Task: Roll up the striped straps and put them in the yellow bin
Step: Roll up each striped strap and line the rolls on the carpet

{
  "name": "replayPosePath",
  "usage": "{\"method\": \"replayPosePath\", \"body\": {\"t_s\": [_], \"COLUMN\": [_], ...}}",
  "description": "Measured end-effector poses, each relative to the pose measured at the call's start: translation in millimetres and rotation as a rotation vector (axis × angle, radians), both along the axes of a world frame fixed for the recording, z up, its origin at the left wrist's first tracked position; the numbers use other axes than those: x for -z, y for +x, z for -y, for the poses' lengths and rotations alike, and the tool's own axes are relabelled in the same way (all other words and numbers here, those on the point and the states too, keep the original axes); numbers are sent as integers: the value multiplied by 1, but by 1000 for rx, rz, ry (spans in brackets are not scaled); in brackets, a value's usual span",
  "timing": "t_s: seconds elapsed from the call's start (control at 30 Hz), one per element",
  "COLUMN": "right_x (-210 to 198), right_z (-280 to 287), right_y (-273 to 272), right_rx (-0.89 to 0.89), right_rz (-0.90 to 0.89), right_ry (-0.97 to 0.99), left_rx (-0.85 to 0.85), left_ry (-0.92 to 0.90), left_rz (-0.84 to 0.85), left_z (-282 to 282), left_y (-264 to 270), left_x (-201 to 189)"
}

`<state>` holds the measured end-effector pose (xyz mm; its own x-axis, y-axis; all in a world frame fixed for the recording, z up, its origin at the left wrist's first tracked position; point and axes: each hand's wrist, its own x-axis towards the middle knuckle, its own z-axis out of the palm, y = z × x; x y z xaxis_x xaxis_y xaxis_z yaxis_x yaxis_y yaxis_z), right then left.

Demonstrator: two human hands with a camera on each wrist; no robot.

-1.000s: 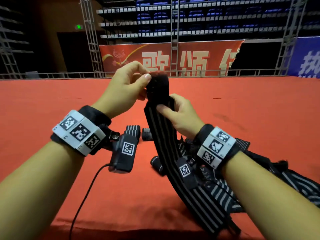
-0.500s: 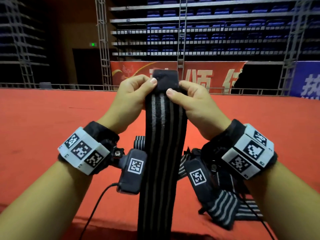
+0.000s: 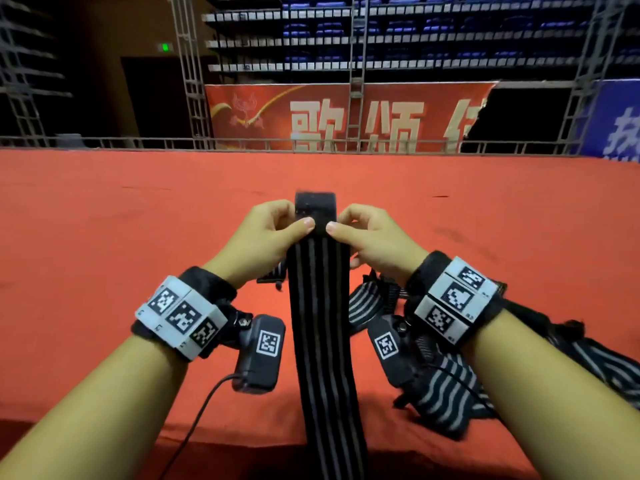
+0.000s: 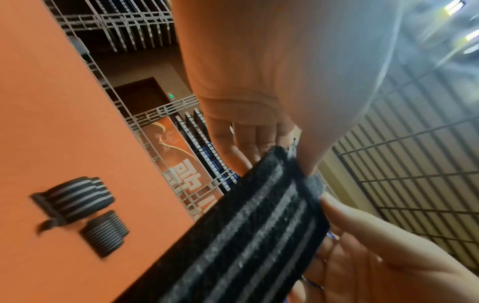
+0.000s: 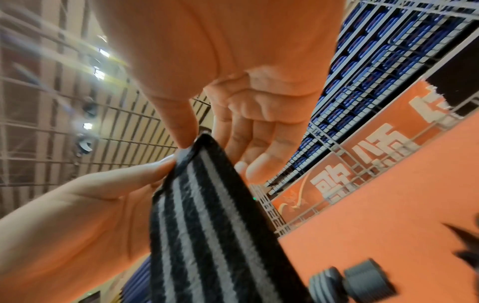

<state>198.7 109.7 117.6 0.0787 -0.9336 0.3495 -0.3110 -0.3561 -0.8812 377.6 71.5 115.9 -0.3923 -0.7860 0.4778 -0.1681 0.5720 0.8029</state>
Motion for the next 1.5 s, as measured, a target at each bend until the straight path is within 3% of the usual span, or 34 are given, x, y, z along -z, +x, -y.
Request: {"method": "replayPosePath", "body": {"t_s": [0.17,0.27,0.37,0.47,0.57,0.73,1.03,1.2,1.37,1.5], "right_x": [61,100,137,166,184,178,93,52,51,79], "right_z": [54,82,106,125,140,145,125,105,85,77], "right_y": [-33,-45,-44,-35,-34,-45,-59,-56,-76,-92], "right_rx": [139,181,96,31,29,272,371,374,386,189], "right_rz": [-202,-556,-920,-1084,-1032,-800,-169,-84,-89,-157], "right_ry": [211,319,425,478,452,283,-164,-304,-253,72], "left_rx": [-88,-103,-103,-106,-101,-103,-13,43,42,83], "left_ry": [91,133,164,190,201,218,189,93,51,66], "left_rz": [53,56,11,-18,-19,-29,-123,-77,-100,-173], "left_z": [48,75,92,102,109,112,95,73,59,47], "left_y": [-8,-11,-19,-25,-24,-16,-22,-43,-56,-66], "left_x": [53,77,93,104,111,115,93,62,43,23]}}
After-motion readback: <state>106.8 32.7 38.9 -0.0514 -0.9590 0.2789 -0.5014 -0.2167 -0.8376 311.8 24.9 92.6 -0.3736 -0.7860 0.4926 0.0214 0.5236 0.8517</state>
